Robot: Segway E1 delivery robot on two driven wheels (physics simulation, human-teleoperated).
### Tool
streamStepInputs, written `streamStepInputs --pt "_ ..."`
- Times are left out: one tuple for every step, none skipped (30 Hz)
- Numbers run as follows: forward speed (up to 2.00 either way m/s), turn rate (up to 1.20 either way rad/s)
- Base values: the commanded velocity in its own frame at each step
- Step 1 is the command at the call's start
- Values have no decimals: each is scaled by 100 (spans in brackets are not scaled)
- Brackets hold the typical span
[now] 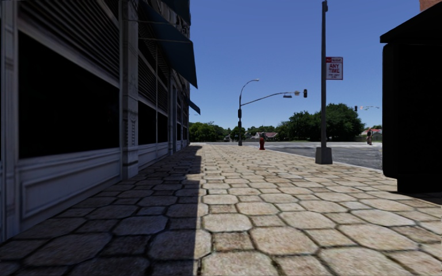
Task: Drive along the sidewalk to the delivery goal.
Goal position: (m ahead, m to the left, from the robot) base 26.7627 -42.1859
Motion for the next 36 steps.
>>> streamStepInputs --pt "200 0" --pt "199 0" --pt "199 0" --pt "199 0" --pt "199 0" --pt "199 0" --pt "199 0" --pt "199 0" --pt "199 0" --pt "199 0" --pt "199 0" --pt "199 0" --pt "199 0" --pt "196 0" --pt "196 0" --pt "196 0" --pt "196 0" --pt "196 0" --pt "196 0" --pt "196 0" --pt "196 0" --pt "196 0" --pt "197 0" --pt "197 0" --pt "200 0" --pt "200 0" --pt "200 0" --pt "200 0" --pt "200 0" --pt "200 0" --pt "200 0" --pt "200 0" --pt "200 0" --pt "200 0" --pt "200 0" --pt "200 0"
